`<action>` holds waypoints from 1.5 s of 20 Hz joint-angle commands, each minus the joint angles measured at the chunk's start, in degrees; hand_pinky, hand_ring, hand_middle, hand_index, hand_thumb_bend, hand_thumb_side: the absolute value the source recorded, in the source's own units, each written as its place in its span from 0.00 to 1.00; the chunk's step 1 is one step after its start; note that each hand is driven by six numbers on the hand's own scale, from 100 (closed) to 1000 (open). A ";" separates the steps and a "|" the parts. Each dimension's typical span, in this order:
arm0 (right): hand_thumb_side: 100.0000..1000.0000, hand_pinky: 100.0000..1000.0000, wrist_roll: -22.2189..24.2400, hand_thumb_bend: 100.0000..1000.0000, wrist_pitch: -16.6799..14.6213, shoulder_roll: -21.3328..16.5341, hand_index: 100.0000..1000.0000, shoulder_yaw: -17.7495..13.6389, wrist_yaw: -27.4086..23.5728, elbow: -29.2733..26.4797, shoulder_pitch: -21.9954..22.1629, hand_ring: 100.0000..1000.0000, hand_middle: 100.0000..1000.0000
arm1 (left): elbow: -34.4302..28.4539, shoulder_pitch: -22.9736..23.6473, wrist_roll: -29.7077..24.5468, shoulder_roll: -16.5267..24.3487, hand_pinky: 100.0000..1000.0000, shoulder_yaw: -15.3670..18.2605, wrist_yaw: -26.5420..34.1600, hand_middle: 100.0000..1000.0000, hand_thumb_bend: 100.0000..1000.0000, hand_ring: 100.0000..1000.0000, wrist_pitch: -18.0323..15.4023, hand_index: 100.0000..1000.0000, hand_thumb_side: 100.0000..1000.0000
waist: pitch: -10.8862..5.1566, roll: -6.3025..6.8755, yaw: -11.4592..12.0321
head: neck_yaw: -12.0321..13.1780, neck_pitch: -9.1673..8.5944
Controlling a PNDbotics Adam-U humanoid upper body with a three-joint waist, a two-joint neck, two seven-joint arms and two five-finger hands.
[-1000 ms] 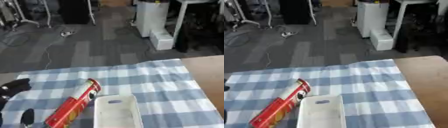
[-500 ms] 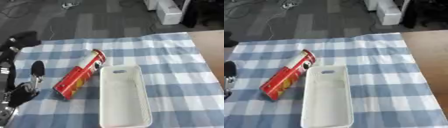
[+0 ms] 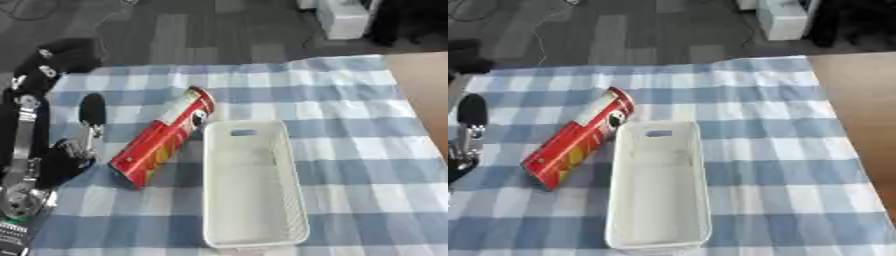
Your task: Pick up objects on the table and place them in the box.
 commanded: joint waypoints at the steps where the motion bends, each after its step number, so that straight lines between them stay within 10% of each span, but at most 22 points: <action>1: 0.60 0.55 -0.29 0.00 -0.05 -0.75 0.81 -0.18 -0.28 -0.42 -0.72 0.72 0.80 | -0.96 -1.74 -2.24 4.38 0.51 -2.85 4.71 0.71 0.30 0.59 8.18 0.76 0.56 | -0.58 -0.15 -0.23 | 0.43 -0.11; 5: 0.60 0.55 -0.15 0.00 -0.33 -0.74 0.81 0.12 -0.48 -0.32 -0.78 0.72 0.80 | -0.96 -4.96 -5.43 9.08 0.47 -6.86 17.02 0.71 0.46 0.57 18.15 0.76 0.46 | -0.59 0.01 -0.40 | 0.78 -0.12; 12: 0.60 0.55 0.12 0.00 -0.67 -0.67 0.81 0.48 -0.94 -0.17 -0.61 0.72 0.80 | -0.96 -9.43 -13.24 15.58 0.53 -10.95 36.21 0.75 0.47 0.60 30.74 0.79 0.48 | -1.04 0.54 -1.24 | 1.41 0.37; 19: 0.60 0.55 0.11 0.00 -0.71 -0.95 0.81 0.39 -0.97 0.06 -0.29 0.72 0.80 | -0.96 -11.12 -19.31 18.20 0.57 -10.88 42.59 0.79 0.52 0.64 34.93 0.82 0.46 | -1.54 0.69 -1.74 | 1.09 0.87; 30: 0.60 0.55 0.27 0.00 -0.88 -1.06 0.81 0.59 -0.95 0.34 -0.23 0.72 0.80 | -0.96 -10.72 -27.40 24.95 0.61 -9.90 36.67 0.81 0.55 0.69 38.12 0.86 0.32 | -2.32 0.89 -2.60 | 1.92 2.12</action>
